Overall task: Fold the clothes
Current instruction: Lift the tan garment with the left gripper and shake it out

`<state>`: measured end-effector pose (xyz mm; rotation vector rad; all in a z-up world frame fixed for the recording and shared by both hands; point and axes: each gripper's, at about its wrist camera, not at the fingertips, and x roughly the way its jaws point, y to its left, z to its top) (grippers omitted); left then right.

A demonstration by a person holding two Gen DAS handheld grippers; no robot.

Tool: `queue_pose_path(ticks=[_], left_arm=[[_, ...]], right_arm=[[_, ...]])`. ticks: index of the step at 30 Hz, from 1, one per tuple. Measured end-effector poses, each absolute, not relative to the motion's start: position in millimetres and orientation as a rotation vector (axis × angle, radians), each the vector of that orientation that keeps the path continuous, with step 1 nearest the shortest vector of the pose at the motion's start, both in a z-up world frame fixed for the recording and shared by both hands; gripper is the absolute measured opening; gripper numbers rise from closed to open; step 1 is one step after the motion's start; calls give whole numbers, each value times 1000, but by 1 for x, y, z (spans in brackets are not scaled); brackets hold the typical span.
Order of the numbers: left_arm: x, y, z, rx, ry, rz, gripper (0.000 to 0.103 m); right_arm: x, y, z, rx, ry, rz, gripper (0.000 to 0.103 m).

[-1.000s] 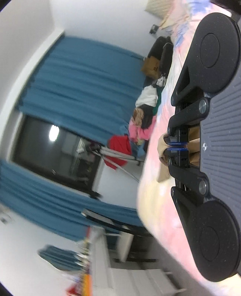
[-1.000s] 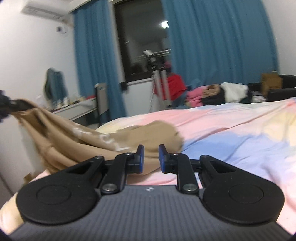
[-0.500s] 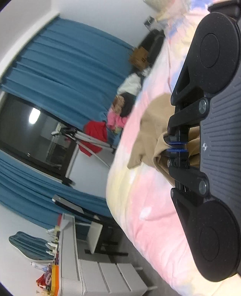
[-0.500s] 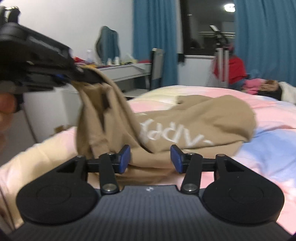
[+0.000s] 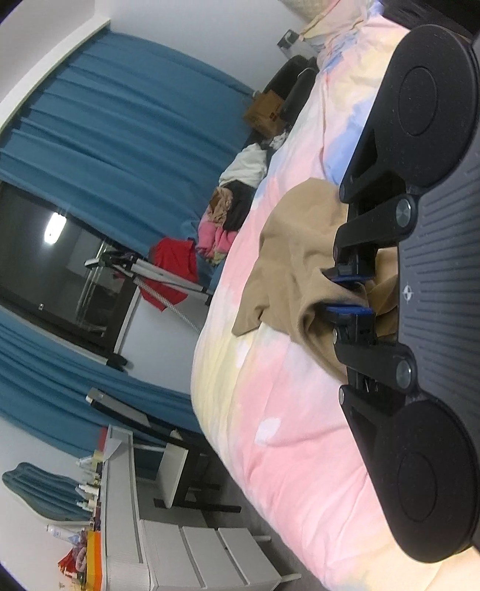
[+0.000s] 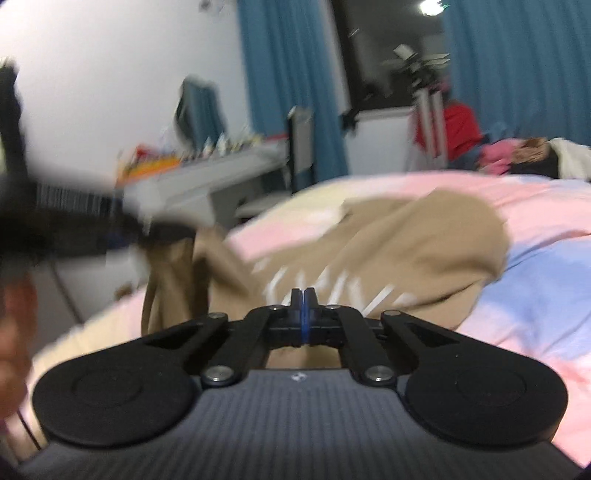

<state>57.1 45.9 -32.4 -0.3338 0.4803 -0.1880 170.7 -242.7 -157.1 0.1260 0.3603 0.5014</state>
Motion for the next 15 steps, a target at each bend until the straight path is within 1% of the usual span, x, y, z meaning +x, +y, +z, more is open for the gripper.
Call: queue_pose_path(ticks=[5, 7, 11, 12, 13, 14, 15], left_arm=[[52, 39, -35, -348, 473, -216, 15], [47, 39, -32, -364, 450, -226, 7], [36, 44, -21, -414, 377, -261, 5], [32, 46, -18, -424, 356, -276, 5], [28, 47, -15, -435, 333, -297, 5], [25, 48, -12, -447, 311, -317, 5], [21, 49, -9, -459, 291, -338, 5]], right_arm=[[167, -280, -136, 260, 290, 453, 2], [168, -283, -140, 279, 318, 493, 5], [165, -264, -156, 249, 361, 558, 7], [167, -256, -158, 216, 371, 568, 10], [169, -248, -160, 183, 380, 578, 23], [167, -243, -162, 158, 379, 591, 33], [166, -239, -164, 145, 375, 607, 51]])
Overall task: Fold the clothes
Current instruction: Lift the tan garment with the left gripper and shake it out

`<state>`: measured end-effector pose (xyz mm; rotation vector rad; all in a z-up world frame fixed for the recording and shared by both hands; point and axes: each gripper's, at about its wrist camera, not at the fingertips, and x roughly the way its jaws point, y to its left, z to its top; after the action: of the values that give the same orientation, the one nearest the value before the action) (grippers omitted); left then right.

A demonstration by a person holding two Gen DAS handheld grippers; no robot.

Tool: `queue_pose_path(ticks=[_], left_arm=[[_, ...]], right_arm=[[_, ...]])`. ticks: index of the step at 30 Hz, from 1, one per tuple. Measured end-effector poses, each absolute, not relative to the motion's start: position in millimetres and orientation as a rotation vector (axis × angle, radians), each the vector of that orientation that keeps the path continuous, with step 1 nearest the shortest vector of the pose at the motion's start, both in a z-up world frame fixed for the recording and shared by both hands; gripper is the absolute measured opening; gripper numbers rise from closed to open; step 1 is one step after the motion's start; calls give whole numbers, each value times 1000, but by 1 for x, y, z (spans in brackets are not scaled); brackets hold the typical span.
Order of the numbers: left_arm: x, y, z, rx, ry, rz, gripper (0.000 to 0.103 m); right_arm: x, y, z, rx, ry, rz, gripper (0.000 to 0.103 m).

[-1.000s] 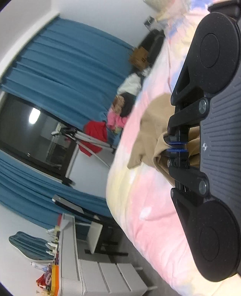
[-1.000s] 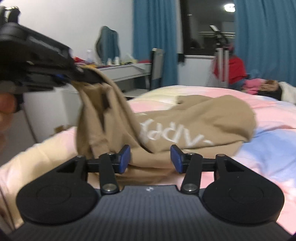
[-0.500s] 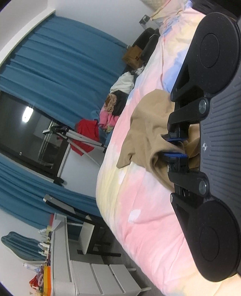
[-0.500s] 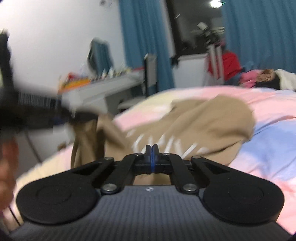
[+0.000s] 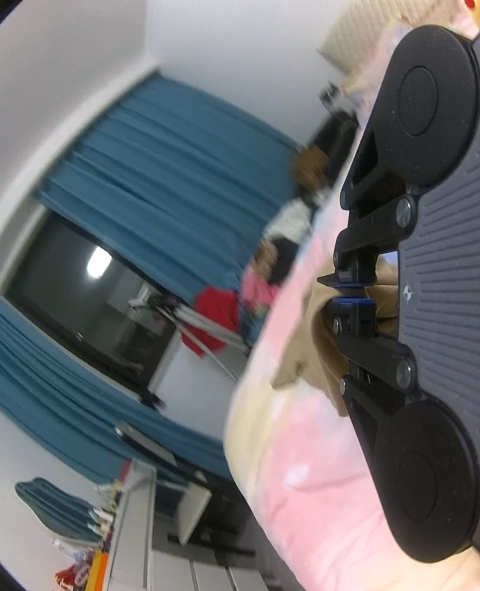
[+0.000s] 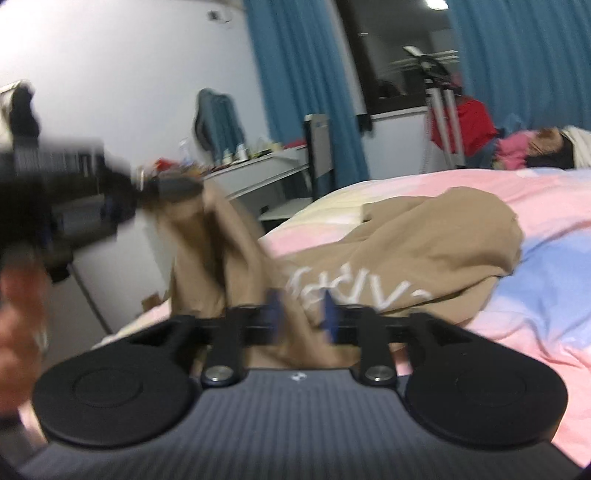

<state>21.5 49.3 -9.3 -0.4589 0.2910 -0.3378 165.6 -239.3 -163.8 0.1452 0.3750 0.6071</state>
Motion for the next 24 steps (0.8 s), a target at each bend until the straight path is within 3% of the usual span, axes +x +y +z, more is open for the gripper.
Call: queue_pose_path(ticks=[1, 2, 21, 23, 24], left_arm=[[20, 50, -6, -467, 283, -351, 5], [19, 51, -5, -475, 277, -362, 5], [19, 60, -8, -615, 255, -494, 5], [23, 53, -10, -601, 265, -508, 5], [25, 51, -12, -589, 277, -505, 5]], right_arm=[[163, -237, -166, 142, 372, 621, 59], [161, -235, -168, 141, 372, 626, 59], [153, -240, -164, 170, 324, 579, 60], [165, -243, -175, 188, 391, 521, 47], [169, -246, -177, 198, 405, 506, 27]])
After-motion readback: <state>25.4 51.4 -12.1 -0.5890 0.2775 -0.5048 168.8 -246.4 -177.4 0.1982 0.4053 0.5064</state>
